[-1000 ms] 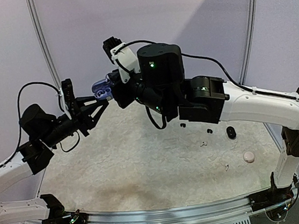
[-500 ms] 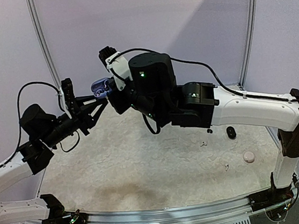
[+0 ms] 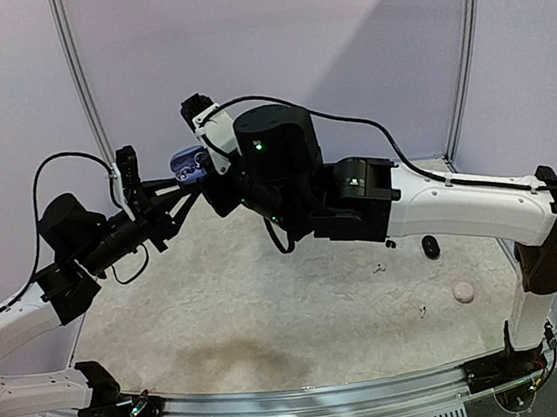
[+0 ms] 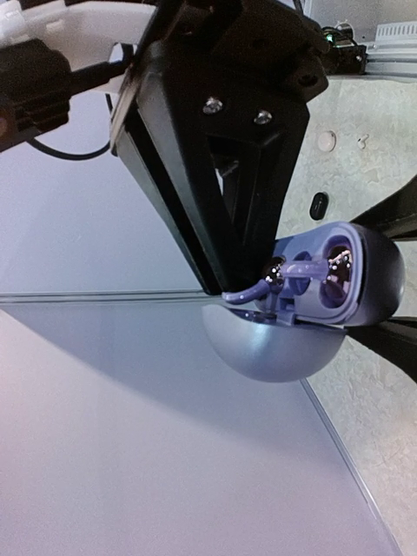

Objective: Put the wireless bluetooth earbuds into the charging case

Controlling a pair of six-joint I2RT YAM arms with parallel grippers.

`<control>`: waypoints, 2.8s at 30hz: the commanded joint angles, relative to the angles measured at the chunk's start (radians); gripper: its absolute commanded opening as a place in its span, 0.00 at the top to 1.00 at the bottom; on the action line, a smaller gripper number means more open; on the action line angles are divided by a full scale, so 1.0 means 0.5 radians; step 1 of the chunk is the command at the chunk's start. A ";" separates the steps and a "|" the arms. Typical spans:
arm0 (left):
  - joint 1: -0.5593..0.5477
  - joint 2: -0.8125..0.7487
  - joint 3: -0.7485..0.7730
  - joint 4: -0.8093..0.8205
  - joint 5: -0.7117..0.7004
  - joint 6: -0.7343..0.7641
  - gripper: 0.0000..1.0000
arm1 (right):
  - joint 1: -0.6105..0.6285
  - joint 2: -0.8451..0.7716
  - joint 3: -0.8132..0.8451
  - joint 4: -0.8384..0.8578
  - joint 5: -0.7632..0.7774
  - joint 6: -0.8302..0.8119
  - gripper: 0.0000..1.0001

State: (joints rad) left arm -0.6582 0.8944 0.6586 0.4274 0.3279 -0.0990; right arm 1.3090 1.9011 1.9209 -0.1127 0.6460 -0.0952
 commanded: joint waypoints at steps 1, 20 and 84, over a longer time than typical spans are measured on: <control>-0.009 -0.012 0.054 0.048 -0.008 -0.032 1.00 | 0.014 0.078 0.002 -0.044 0.005 -0.042 0.96; -0.004 -0.012 0.060 0.035 -0.043 -0.028 1.00 | 0.008 0.016 -0.038 -0.235 -0.083 0.050 0.81; -0.009 0.006 0.070 -0.039 0.173 0.103 1.00 | -0.240 -0.253 -0.120 -0.348 -0.882 0.447 0.88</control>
State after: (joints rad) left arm -0.6582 0.8970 0.6720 0.3904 0.4080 -0.0525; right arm 1.2068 1.7405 1.8431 -0.2646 0.2276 0.1036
